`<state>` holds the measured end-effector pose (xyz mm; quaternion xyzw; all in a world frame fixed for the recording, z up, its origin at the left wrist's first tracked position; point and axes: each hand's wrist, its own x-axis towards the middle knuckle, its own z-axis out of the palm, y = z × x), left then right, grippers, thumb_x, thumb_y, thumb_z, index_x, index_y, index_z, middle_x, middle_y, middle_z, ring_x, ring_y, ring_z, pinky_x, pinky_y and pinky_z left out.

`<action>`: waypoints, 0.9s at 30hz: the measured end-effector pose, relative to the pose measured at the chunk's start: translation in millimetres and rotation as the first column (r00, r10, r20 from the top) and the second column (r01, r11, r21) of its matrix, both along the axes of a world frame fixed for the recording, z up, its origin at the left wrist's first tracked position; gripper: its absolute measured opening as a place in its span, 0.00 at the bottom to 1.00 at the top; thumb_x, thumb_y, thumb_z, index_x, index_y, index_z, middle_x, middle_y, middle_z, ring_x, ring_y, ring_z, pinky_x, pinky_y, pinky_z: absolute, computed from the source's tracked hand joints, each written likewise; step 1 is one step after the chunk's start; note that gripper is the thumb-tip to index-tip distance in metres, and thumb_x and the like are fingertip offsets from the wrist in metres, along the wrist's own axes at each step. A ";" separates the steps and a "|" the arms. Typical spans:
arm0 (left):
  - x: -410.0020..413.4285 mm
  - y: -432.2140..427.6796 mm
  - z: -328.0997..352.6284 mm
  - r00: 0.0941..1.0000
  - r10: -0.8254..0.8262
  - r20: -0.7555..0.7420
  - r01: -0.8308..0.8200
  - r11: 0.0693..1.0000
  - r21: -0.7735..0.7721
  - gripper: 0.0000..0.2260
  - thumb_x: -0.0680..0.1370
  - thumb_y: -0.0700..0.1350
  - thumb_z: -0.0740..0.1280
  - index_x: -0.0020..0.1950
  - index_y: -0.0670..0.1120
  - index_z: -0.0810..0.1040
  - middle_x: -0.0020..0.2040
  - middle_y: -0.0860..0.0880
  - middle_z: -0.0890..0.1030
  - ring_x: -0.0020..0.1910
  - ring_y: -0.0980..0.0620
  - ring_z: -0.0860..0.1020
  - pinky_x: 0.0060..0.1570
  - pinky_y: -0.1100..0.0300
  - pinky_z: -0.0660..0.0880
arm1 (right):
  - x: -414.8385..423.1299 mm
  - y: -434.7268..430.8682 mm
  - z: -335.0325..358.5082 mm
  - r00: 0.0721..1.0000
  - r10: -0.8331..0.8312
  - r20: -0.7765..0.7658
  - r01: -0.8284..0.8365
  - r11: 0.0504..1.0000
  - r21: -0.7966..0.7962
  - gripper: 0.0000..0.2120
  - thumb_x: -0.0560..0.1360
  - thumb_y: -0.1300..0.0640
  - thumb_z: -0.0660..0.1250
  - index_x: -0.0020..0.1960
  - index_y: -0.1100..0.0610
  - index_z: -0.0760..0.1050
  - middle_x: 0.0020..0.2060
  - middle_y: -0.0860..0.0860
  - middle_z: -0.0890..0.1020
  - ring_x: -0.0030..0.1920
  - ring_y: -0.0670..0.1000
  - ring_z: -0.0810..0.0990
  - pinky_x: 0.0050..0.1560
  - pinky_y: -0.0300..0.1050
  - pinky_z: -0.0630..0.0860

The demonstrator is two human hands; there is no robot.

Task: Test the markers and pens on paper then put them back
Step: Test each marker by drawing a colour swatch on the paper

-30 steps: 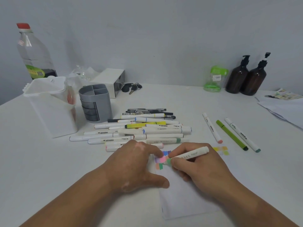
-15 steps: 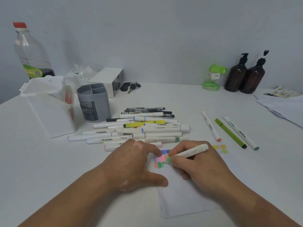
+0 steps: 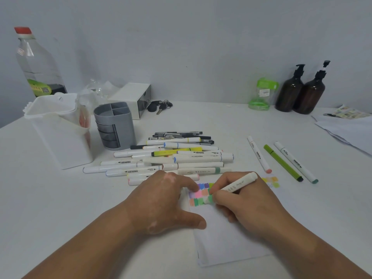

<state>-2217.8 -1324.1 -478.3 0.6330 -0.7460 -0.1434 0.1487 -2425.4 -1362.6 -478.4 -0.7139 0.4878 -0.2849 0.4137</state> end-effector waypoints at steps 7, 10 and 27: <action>-0.5 0.9 1.2 1.000 0.021 0.014 -0.022 0.999 0.027 0.36 0.60 0.75 0.73 0.65 0.64 0.76 0.41 0.62 0.75 0.43 0.63 0.72 0.38 0.68 0.68 | 0.5 -0.6 -1.7 1.000 -0.006 -0.016 0.006 1.000 -0.020 0.03 0.69 0.53 0.71 0.39 0.47 0.82 0.27 0.50 0.83 0.26 0.46 0.78 0.29 0.40 0.75; 0.2 2.2 2.6 0.999 0.029 0.022 -0.029 0.999 0.031 0.35 0.60 0.75 0.73 0.64 0.64 0.76 0.39 0.60 0.75 0.42 0.62 0.72 0.39 0.64 0.70 | 0.9 -2.2 -2.1 0.991 -0.051 0.122 0.054 0.998 -0.026 0.03 0.68 0.55 0.70 0.39 0.50 0.82 0.27 0.50 0.81 0.25 0.47 0.76 0.26 0.39 0.72; 4.1 -8.4 -0.4 0.587 -0.012 -0.810 0.072 0.997 0.038 0.08 0.82 0.44 0.63 0.59 0.53 0.76 0.48 0.49 0.86 0.34 0.49 0.67 0.33 0.61 0.68 | -13.4 -17.6 12.2 0.703 -0.098 0.704 -0.033 0.985 0.169 0.05 0.68 0.60 0.68 0.37 0.55 0.82 0.29 0.56 0.79 0.27 0.50 0.75 0.25 0.40 0.71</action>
